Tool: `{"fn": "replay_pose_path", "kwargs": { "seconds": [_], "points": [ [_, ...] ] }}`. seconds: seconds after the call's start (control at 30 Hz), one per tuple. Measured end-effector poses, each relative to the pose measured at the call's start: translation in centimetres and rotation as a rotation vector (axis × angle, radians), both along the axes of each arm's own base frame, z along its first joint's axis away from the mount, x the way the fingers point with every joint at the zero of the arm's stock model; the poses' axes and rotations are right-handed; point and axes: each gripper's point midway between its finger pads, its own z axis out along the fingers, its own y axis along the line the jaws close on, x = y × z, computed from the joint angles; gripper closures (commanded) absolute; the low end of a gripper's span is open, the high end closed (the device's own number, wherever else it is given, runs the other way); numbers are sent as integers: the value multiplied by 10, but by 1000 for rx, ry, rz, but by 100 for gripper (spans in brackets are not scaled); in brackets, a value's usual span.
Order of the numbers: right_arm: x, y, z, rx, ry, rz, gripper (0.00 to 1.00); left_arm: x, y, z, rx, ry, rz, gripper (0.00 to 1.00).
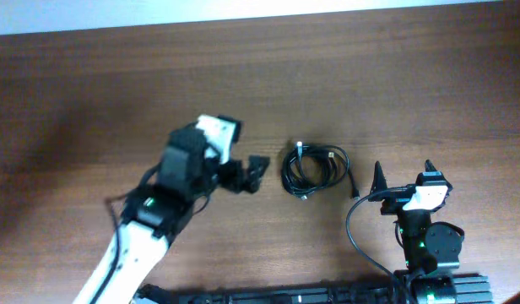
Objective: Untangle cables
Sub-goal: 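Reach the left gripper to the black cable bundle and grasp it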
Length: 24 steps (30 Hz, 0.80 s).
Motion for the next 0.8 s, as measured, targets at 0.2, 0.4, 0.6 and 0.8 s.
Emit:
{"fn": "replay_pose_path", "kwargs": {
  "seconds": [0.2,0.4,0.6,0.8],
  "points": [
    [0,0,0,0,0,0,1,15,-76,-11,60,98,-111,1],
    [0,0,0,0,0,0,1,37,-71,-91,193,245,87,35],
    [0,0,0,0,0,0,1,37,-66,-158,276,380,202,43],
    [0,0,0,0,0,0,1,41,-71,-171,247,411,236,44]
  ]
}}
